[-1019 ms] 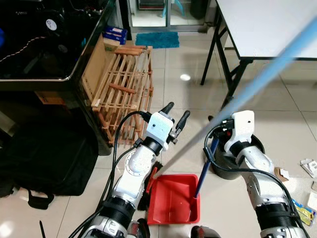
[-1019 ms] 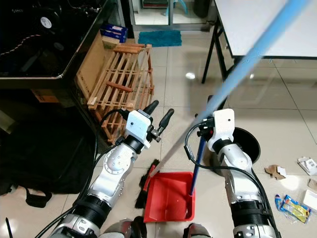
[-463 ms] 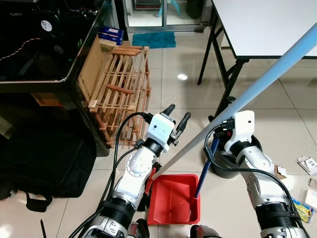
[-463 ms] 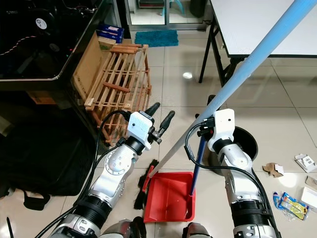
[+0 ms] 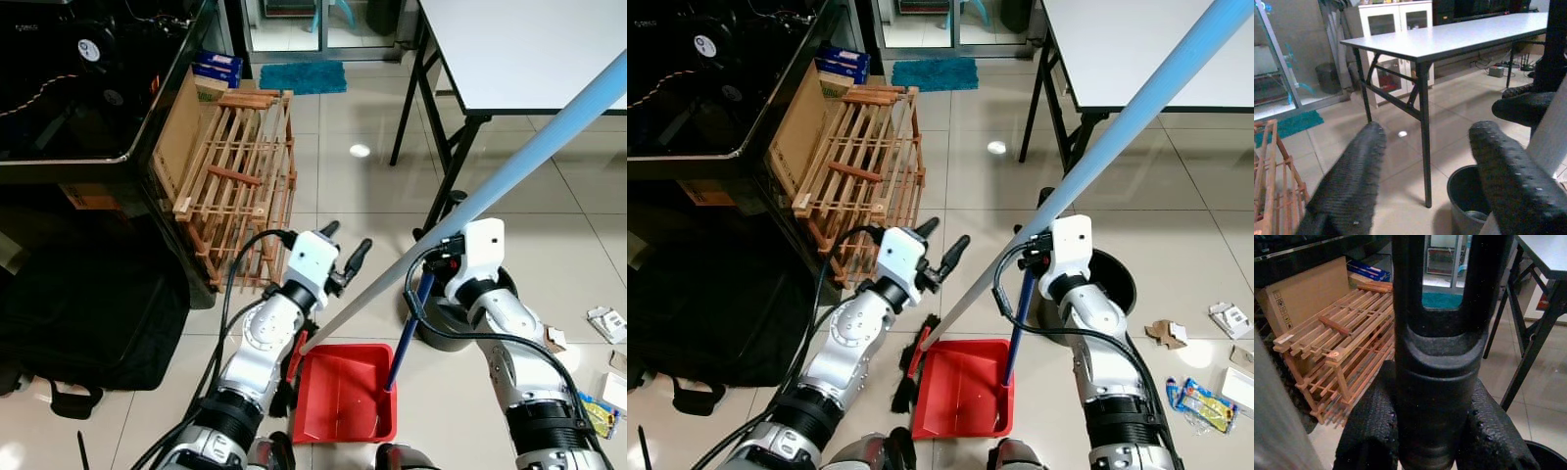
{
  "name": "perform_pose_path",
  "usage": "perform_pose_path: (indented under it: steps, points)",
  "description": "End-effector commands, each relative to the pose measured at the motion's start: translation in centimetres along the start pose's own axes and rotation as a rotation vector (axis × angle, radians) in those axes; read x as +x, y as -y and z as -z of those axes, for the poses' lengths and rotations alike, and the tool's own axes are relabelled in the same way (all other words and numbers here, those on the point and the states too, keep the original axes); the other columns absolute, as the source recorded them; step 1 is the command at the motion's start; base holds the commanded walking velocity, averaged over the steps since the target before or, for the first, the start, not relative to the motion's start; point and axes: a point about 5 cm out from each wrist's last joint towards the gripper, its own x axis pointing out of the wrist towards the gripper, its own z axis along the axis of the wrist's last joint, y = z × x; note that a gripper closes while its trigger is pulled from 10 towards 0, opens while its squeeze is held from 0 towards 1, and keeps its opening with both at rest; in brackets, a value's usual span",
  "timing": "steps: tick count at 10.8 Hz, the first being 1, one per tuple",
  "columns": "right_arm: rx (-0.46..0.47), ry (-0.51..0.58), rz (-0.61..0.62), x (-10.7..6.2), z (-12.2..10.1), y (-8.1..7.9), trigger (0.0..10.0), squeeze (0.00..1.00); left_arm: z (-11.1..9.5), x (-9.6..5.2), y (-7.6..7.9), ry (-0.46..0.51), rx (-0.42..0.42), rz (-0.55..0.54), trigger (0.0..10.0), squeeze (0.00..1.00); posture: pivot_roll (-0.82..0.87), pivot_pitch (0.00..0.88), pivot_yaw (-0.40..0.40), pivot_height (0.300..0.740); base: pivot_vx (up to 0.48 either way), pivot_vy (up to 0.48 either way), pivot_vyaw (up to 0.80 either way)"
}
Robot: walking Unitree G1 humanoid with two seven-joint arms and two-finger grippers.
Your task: Sweep floor
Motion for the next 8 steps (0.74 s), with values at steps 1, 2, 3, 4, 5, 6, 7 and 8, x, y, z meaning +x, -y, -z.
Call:
perform_pose_path:
  steps: [1, 2, 3, 4, 5, 6, 7, 8]
  points:
    - [-0.002, 0.048, -0.003, 0.1, -1.0, 0.0, 10.0, 0.0, 0.2, 0.0, 0.0, -0.016, -0.005, 0.007, 10.0, 1.0, -0.25, 0.136, 0.062, 0.74, 0.0, 0.0, 0.0]
    - [-0.001, 0.046, -0.005, 0.1, -1.0, 0.0, 10.0, 0.0, 0.5, 0.0, 0.0, -0.029, -0.012, 0.017, 10.0, 1.0, -0.25, 0.134, 0.061, 0.74, 0.0, 0.0, 0.0]
    - [0.0, 0.045, -0.007, 0.1, -0.9, -0.1, 10.0, 0.0, 0.8, -0.1, 0.3, -0.048, -0.02, 0.04, 10.0, 1.0, -0.25, 0.134, 0.06, 0.74, 0.0, 0.0, 0.0]
    - [0.001, 0.045, -0.008, 0.1, -0.9, -0.1, 10.0, 0.0, 1.0, -0.1, 0.5, -0.057, -0.024, 0.055, 10.0, 1.0, -0.25, 0.131, 0.059, 0.74, 0.0, 0.0, 0.0]
    - [0.001, 0.045, -0.01, 0.2, -0.9, -0.2, 10.0, 0.0, 1.5, -0.2, 1.3, -0.086, -0.037, 0.118, 10.0, 1.0, -0.25, 0.131, 0.06, 0.74, 0.0, 0.0, 0.0]
    - [0.0, 0.046, -0.011, 0.2, -1.0, -0.2, 10.0, 0.0, 1.7, -0.2, 1.8, -0.094, -0.036, 0.157, 10.0, 1.0, -0.25, 0.13, 0.061, 0.74, 0.0, 0.0, 0.0]
    - [-0.003, 0.047, -0.012, 0.2, -1.0, -0.2, 10.0, 0.0, 1.8, -0.3, 2.2, -0.097, -0.036, 0.184, 10.0, 1.0, -0.25, 0.129, 0.061, 0.74, 0.0, 0.0, 0.0]
    - [-0.005, 0.047, -0.014, 0.2, -1.0, -0.2, 10.0, 0.0, 1.9, -0.1, 2.7, -0.1, -0.039, 0.204, 10.0, 1.0, -0.25, 0.128, 0.062, 0.74, 0.0, 0.0, 0.0]
